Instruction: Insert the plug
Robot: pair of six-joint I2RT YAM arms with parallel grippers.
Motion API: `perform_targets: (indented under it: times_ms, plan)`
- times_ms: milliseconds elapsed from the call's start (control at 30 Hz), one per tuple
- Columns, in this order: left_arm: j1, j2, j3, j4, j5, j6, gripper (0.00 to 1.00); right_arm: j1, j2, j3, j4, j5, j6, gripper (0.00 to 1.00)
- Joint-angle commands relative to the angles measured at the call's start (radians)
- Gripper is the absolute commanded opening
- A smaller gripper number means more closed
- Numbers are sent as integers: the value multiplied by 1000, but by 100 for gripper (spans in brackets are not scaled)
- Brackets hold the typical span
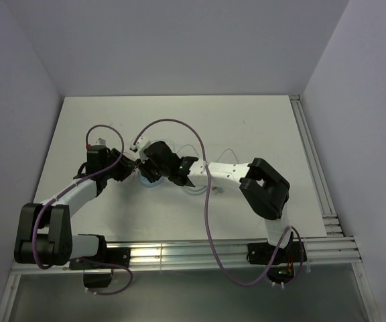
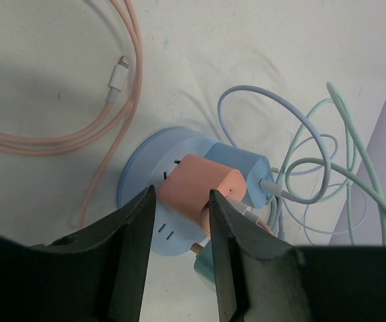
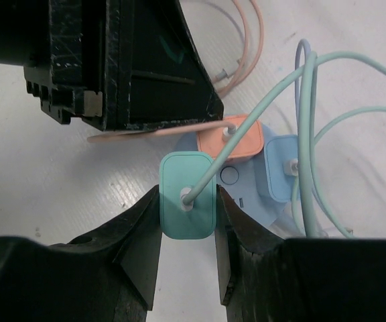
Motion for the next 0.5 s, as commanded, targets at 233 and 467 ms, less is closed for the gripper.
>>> perform_targets:
  times_ms: [233,467]
  plan:
    - [4,-4,0,-6,-24,11,43,10,56,3,92,-6,-84,0]
    - [4,9,-5,4,-15,9,43,10,71,-12,103,-6,-99,0]
